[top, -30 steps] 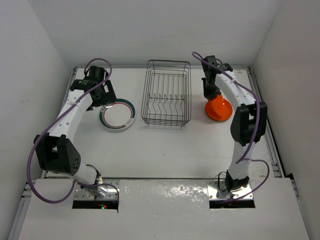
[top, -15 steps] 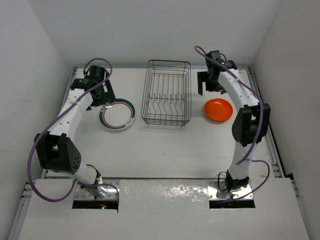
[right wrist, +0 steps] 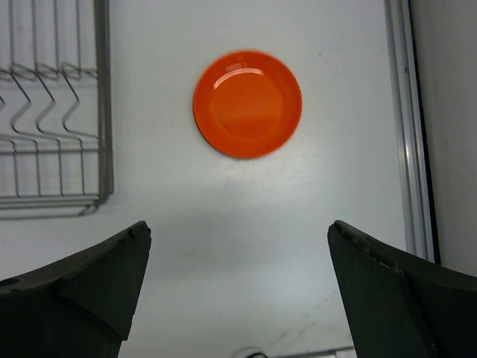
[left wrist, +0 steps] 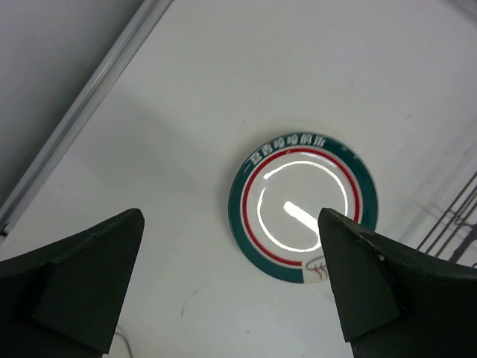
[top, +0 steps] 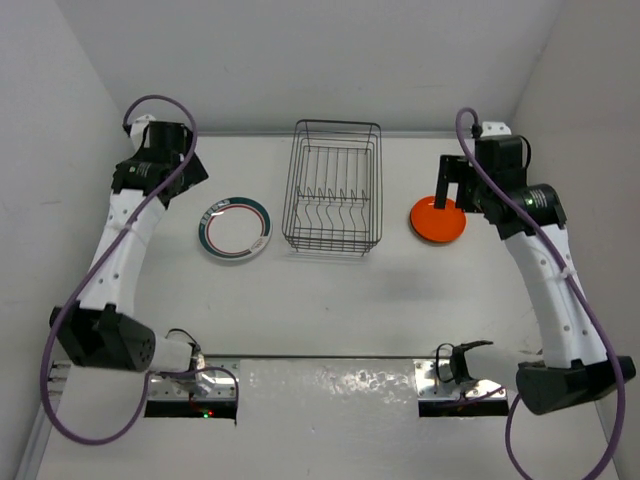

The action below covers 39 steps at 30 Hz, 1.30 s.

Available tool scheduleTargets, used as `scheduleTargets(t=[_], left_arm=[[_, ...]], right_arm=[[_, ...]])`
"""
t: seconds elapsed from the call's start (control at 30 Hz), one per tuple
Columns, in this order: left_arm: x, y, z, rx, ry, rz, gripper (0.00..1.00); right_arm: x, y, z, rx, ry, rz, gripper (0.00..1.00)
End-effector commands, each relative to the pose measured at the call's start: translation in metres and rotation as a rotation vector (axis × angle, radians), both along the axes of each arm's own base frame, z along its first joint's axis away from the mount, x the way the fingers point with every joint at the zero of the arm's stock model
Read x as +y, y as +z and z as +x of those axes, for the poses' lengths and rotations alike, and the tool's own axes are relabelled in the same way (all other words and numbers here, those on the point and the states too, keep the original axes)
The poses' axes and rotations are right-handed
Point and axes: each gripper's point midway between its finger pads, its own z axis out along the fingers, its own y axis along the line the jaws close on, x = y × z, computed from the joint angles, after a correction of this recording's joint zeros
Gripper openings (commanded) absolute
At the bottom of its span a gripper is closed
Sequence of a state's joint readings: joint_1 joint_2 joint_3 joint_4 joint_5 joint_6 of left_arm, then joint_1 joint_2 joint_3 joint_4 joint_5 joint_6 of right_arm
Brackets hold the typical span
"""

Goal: Unload the plates from the dish rack

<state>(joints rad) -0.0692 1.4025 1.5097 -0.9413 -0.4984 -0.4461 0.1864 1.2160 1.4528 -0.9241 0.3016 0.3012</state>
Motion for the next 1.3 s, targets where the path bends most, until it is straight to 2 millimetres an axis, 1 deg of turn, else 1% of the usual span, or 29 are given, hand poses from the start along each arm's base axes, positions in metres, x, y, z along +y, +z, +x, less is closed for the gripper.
scheduleTargets(t=[0.0, 0.07, 0.1, 0.13, 0.17, 0.2, 0.23, 0.3, 0.33, 0.37, 0.5, 0.57, 0.83, 1.0, 1.17, 1.27], left_arm=[[0.011, 0.03, -0.02, -0.196, 0.052, 0.01, 1.0], [0.015, 0.028, -0.032, -0.219, 0.069, 0.023, 1.0], [0.016, 0.024, -0.044, -0.235, 0.071, 0.025, 1.0], [0.018, 0.023, -0.05, -0.244, 0.078, 0.031, 1.0], [0.019, 0.02, -0.056, -0.244, 0.078, 0.035, 1.0], [0.022, 0.014, -0.066, -0.231, 0.09, 0.046, 1.0], [0.024, 0.01, -0.071, -0.219, 0.102, 0.052, 1.0], [0.026, -0.001, -0.079, -0.185, 0.107, 0.063, 1.0], [0.027, -0.004, -0.081, -0.175, 0.105, 0.07, 1.0], [0.028, -0.006, -0.084, -0.17, 0.106, 0.074, 1.0], [0.028, -0.01, -0.088, -0.155, 0.106, 0.078, 1.0], [0.028, -0.011, -0.088, -0.151, 0.105, 0.078, 1.0], [0.026, -0.006, -0.084, -0.157, 0.103, 0.074, 1.0], [0.026, -0.003, -0.083, -0.164, 0.103, 0.071, 1.0], [0.025, -0.002, -0.082, -0.165, 0.1, 0.067, 1.0], [0.025, -0.001, -0.08, -0.167, 0.101, 0.066, 1.0]], right_arm=[[-0.009, -0.02, -0.023, 0.039, -0.029, -0.018, 0.99], [-0.014, -0.02, -0.035, 0.043, -0.036, -0.029, 0.99], [-0.014, -0.024, -0.042, 0.055, -0.03, -0.038, 0.99], [-0.016, -0.019, -0.05, 0.034, -0.028, -0.037, 0.99], [-0.018, -0.022, -0.056, 0.04, -0.031, -0.043, 0.99], [-0.018, -0.03, -0.061, 0.056, -0.027, -0.044, 0.99], [-0.019, -0.027, -0.067, 0.038, -0.027, -0.04, 0.99], [-0.022, -0.037, -0.074, 0.051, -0.043, -0.049, 0.99], [-0.022, -0.036, -0.076, 0.037, -0.04, -0.046, 0.99], [-0.02, -0.04, -0.077, 0.047, -0.022, -0.051, 0.99], [-0.021, -0.051, -0.079, 0.078, -0.025, -0.068, 0.99], [-0.02, -0.052, -0.078, 0.078, -0.019, -0.064, 0.99], [-0.024, -0.047, -0.075, 0.066, -0.039, -0.083, 0.99], [-0.03, -0.044, -0.077, 0.056, -0.072, -0.1, 0.99], [-0.034, -0.038, -0.076, 0.021, -0.088, -0.104, 0.99], [-0.034, -0.037, -0.076, 0.021, -0.09, -0.107, 0.99]])
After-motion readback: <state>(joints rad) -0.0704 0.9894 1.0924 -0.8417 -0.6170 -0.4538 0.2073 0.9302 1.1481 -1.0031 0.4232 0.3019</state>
